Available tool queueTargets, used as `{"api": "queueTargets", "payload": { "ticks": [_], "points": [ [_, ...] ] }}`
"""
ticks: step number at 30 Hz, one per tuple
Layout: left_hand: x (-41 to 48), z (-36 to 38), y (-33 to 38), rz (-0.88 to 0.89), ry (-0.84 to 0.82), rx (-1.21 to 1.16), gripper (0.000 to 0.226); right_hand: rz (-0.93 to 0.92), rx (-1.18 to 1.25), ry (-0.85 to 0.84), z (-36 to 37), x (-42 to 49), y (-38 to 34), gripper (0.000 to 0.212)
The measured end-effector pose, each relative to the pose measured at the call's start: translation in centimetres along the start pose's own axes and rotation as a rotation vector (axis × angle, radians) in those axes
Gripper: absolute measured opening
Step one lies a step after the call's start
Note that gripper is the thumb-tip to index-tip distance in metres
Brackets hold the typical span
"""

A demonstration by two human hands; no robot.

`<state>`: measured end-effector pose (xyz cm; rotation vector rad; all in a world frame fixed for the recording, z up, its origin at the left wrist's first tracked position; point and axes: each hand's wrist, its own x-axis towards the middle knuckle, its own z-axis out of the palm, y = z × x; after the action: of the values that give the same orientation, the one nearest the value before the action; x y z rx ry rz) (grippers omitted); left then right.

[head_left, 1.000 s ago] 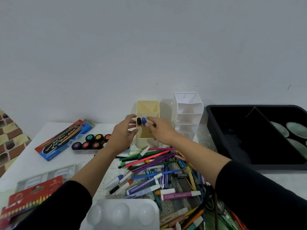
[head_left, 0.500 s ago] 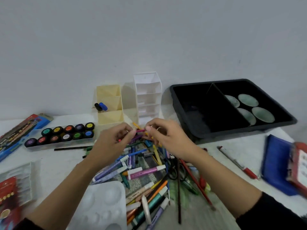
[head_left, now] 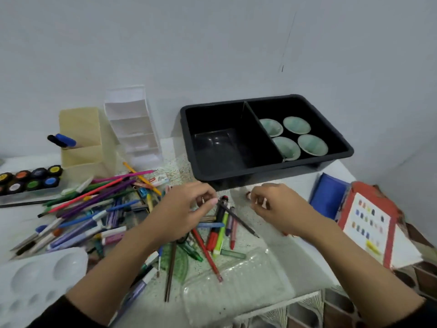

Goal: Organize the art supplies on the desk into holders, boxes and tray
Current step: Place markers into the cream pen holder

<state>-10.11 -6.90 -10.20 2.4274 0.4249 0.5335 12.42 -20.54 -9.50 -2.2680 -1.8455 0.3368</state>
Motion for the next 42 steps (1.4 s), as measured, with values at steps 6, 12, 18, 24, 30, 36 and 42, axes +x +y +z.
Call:
{"api": "queueTargets", "payload": {
  "ticks": [6, 12, 18, 24, 30, 36, 42],
  "points": [
    [-0.6, 1.7, 0.6, -0.198, 0.128, 0.001, 0.024, -0.025, -0.087, 0.034, 4.0, -0.2, 3.2, 0.036],
    [-0.2, 0.9, 0.2, -0.152, 0.224, 0.124, 0.004, -0.106, 0.101, 0.092, 4.5, 0.4, 3.8, 0.031],
    [-0.3, 4.0, -0.3, -0.284, -0.154, 0.421, 0.050, -0.134, 0.392, 0.045, 3.8, 1.1, 3.3, 0.021],
    [1.3, 5.2, 1.0, -0.511, -0.242, 0.550, 0.046, -0.249, 0.348, -0.013, 4.6, 1.3, 1.5, 0.006],
    [3.4, 6.1, 1.0, -0.663, -0.213, 0.441, 0.034, -0.173, 0.323, 0.025, 5.3, 1.6, 1.6, 0.030],
    [3.8, 5.6, 0.9, -0.620, -0.171, 0.461, 0.032, -0.091, 0.234, 0.046, 4.1, 1.8, 2.8, 0.008],
    [3.6, 4.6, 0.8, -0.439, -0.080, 0.355, 0.031, 0.022, 0.129, 0.055, 2.7, 2.3, 4.2, 0.014]
  ]
}}
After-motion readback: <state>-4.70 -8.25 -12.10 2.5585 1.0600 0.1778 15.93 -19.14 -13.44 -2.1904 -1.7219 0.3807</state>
